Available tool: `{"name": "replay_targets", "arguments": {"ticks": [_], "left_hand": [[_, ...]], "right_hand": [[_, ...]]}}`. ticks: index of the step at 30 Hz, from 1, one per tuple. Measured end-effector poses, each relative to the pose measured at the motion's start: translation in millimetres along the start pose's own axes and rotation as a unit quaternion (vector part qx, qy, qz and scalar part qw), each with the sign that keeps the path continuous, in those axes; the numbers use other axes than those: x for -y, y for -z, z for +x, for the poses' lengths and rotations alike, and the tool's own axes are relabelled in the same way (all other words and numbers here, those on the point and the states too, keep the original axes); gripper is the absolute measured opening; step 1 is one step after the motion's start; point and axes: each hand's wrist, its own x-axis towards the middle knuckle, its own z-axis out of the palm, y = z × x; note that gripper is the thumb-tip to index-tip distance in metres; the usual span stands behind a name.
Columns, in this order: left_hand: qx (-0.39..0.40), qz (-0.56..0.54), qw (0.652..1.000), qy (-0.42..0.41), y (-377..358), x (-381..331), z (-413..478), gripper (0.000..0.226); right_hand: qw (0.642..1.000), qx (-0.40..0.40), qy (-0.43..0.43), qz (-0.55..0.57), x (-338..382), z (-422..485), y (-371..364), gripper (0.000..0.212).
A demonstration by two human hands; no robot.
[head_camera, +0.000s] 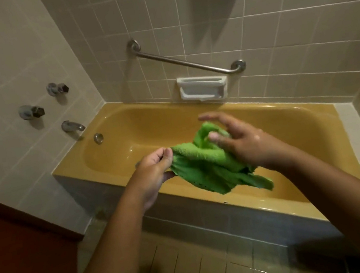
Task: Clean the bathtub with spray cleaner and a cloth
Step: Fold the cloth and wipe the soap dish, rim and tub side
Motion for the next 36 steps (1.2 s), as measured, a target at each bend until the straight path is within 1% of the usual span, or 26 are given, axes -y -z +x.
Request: {"name": "replay_targets", "arguments": {"ticks": [1,2,3,4,5,6,8,9,10,13,14,16,19,21,22,23,25,26,27,28,29,30,31,32,34,36], "left_hand": [[-0.017,-0.022,1.000,0.002,-3.8,-0.1,0.9,0.030],[-0.030,-0.045,0.999,0.005,-7.8,0.1,1.8,0.030],[-0.042,-0.066,0.997,0.008,-11.1,0.7,2.6,0.030],[-0.050,-0.090,0.995,0.010,-13.1,2.1,3.6,0.029],[-0.056,-0.117,0.991,0.011,-15.6,2.1,3.9,0.028],[-0.061,-0.146,0.987,0.013,-18.7,1.1,3.4,0.028],[-0.068,-0.172,0.983,0.016,-24.8,-0.5,4.3,0.027],[-0.073,-0.159,0.984,0.018,-27.2,-0.7,4.8,0.027],[-0.072,-0.128,0.989,0.020,-29.4,-0.7,4.6,0.027],[-0.056,-0.033,0.998,0.012,-29.0,5.8,3.5,0.028],[-0.047,-0.009,0.999,0.006,-26.9,8.2,2.1,0.029],[-0.036,0.026,0.999,-0.005,-22.1,9.8,-2.6,0.030],[-0.045,0.015,0.999,-0.021,-16.3,10.6,-4.2,0.028],[-0.057,0.005,0.998,-0.036,-16.1,7.1,-5.7,0.017],[-0.056,-0.006,0.998,-0.039,-17.1,5.2,-6.4,0.014],[-0.052,-0.020,0.998,-0.042,-18.3,2.8,-7.4,0.016],[-0.032,-0.059,0.997,-0.050,-20.4,-4.8,-11.2,0.022],[-0.019,-0.090,0.994,-0.053,-21.4,-10.0,-12.8,0.024],[-0.007,-0.133,0.990,-0.057,-22.6,-16.7,-14.8,0.027],[0.002,-0.182,0.981,-0.060,-22.6,-21.6,-14.6,0.030],[0.007,-0.225,0.972,-0.066,-23.1,-26.8,-14.7,0.031],[0.008,-0.253,0.965,-0.073,-23.5,-30.0,-13.6,0.031],[0.005,-0.263,0.962,-0.078,-23.9,-31.7,-12.3,0.030],[-0.002,-0.261,0.962,-0.078,-23.9,-30.7,-10.3,0.030],[-0.028,-0.231,0.971,-0.063,-24.6,-24.2,-7.2,0.029],[-0.052,-0.189,0.980,-0.042,-24.1,-13.2,-7.2,0.030]], "right_hand": [[0.999,0.016,-0.012,-0.046,0.6,0.3,-2.3,0.045],[0.999,0.014,-0.022,-0.038,1.4,0.7,-3.9,0.045],[1.000,0.001,-0.017,0.017,1.3,1.6,-3.4,0.042],[0.994,-0.015,-0.015,0.108,2.8,2.1,-2.2,0.040],[0.986,-0.017,-0.021,0.167,3.9,2.8,-0.8,0.039],[0.981,-0.010,-0.033,0.191,3.3,4.4,-0.2,0.038],[0.991,0.045,-0.057,0.113,0.1,7.9,-0.6,0.039],[0.992,0.063,-0.074,0.076,0.0,8.1,-0.6,0.040],[0.990,0.069,-0.084,0.086,0.3,9.1,1.8,0.041],[0.971,0.056,-0.065,0.224,9.3,9.7,16.7,0.041],[0.968,0.063,-0.060,0.234,13.4,10.2,22.3,0.041],[0.973,0.100,-0.064,0.197,16.1,11.5,34.5,0.051],[0.978,0.143,-0.088,0.122,11.9,13.3,47.7,0.077],[0.987,0.134,-0.080,0.045,7.8,14.3,48.1,0.079],[0.986,0.133,-0.086,0.046,3.4,15.9,46.1,0.075],[0.982,0.139,-0.100,0.074,-0.9,17.5,43.8,0.069],[0.966,0.160,-0.127,0.157,-10.2,22.0,41.3,0.059],[0.958,0.155,-0.122,0.211,-14.2,25.1,42.2,0.054],[0.943,0.124,-0.100,0.293,-19.0,27.9,43.4,0.050],[0.911,0.080,-0.075,0.398,-21.3,28.3,44.8,0.047],[0.854,0.047,-0.064,0.514,-26.0,29.1,43.6,0.046],[0.798,0.029,-0.064,0.598,-35.3,27.9,36.2,0.045],[0.766,0.018,-0.079,0.637,-44.7,23.8,22.4,0.043],[0.767,-0.005,-0.111,0.632,-55.3,15.3,6.0,0.044],[0.766,-0.022,-0.174,0.618,-75.0,-7.1,-28.0,0.056],[0.736,-0.031,-0.191,0.649,-80.2,-27.2,-48.5,0.067]]}}
